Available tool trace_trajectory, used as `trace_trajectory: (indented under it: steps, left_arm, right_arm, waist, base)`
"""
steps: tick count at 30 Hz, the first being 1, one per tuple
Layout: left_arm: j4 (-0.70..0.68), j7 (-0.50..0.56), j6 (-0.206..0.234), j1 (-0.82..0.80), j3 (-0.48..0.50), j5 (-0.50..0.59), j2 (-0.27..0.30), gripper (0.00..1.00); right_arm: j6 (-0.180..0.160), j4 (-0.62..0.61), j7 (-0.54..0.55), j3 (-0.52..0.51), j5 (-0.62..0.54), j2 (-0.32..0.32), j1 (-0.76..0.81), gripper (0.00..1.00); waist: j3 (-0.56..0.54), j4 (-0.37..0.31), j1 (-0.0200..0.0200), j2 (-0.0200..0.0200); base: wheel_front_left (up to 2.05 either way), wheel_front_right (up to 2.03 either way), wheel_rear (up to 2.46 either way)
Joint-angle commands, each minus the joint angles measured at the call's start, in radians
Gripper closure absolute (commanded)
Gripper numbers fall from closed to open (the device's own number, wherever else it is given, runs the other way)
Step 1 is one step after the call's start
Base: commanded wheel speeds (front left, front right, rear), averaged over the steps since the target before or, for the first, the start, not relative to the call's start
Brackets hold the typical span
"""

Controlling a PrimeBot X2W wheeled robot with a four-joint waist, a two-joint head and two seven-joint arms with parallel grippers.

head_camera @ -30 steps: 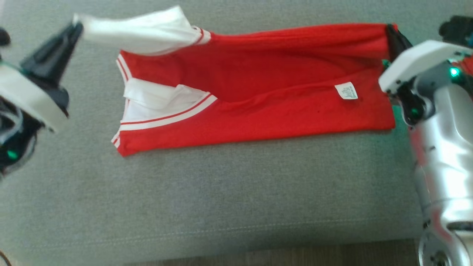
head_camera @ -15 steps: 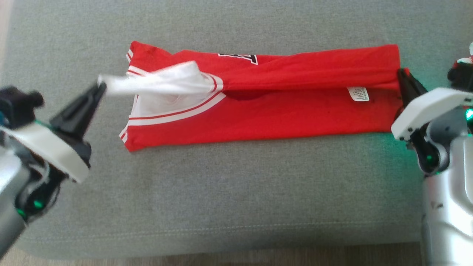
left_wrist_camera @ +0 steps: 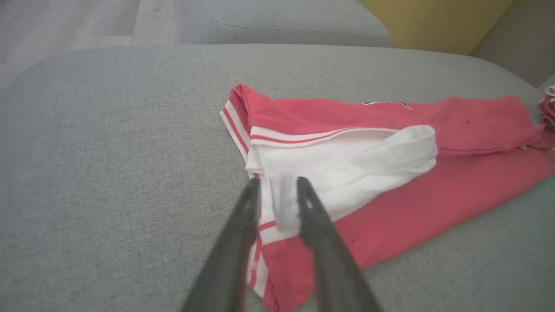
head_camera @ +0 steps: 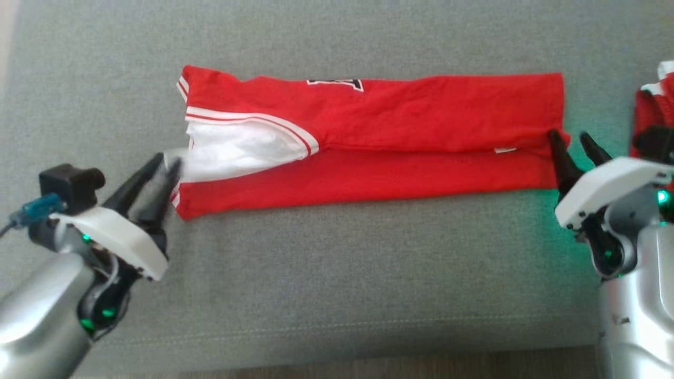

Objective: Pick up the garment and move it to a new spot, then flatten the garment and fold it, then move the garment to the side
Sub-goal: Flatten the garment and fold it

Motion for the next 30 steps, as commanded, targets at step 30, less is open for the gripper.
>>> trace_trajectory:
  steps: [30]
  left_arm:
    - [-0.376, -0.012, 0.285, 0.538, 0.523, 0.607, -0.4, 0.0]
  right_arm:
    - [0.0, 0.666, -0.241, -0.268, -0.19, 0.004, -0.188, 0.0]
  waist:
    - [-0.211, 0.123, 0.0, 0.0]
  base:
    - [0.0, 0.0, 0.0]
